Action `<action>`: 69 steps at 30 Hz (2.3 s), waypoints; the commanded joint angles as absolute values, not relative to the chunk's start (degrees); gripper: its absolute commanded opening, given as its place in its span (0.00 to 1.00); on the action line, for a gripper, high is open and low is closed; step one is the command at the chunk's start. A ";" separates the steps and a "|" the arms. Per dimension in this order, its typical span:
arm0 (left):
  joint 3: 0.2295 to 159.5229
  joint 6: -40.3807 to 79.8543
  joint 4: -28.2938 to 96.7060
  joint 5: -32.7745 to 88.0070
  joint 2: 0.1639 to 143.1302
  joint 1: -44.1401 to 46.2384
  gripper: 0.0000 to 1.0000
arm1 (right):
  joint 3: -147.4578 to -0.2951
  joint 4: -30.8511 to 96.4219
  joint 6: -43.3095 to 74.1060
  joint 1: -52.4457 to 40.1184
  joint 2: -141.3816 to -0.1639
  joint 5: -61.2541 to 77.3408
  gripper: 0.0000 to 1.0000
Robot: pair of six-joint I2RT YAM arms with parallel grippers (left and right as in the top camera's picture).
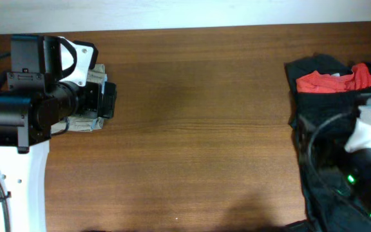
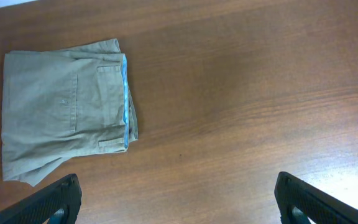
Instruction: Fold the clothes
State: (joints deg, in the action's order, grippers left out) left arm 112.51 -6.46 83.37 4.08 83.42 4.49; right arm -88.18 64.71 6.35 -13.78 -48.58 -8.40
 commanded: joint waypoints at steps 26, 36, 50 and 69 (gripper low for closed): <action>112.42 -7.20 83.29 3.84 83.50 4.73 0.99 | -0.32 3.60 7.97 -6.28 -0.19 -9.50 0.99; 112.42 -7.18 83.31 3.84 83.50 4.73 0.99 | -0.32 3.60 7.97 -6.28 -0.19 -9.50 0.99; 55.44 -7.70 17.02 1.67 51.44 6.24 0.99 | -0.32 3.60 7.97 -6.28 -0.19 -9.50 0.99; 0.47 -7.64 -12.16 -6.09 0.27 5.34 0.99 | -0.32 3.60 7.97 -6.28 -0.19 -9.50 0.99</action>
State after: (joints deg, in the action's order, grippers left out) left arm 1.34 -6.70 -14.46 -5.32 0.82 5.61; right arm -0.78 3.40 7.55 -6.61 -0.58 -9.39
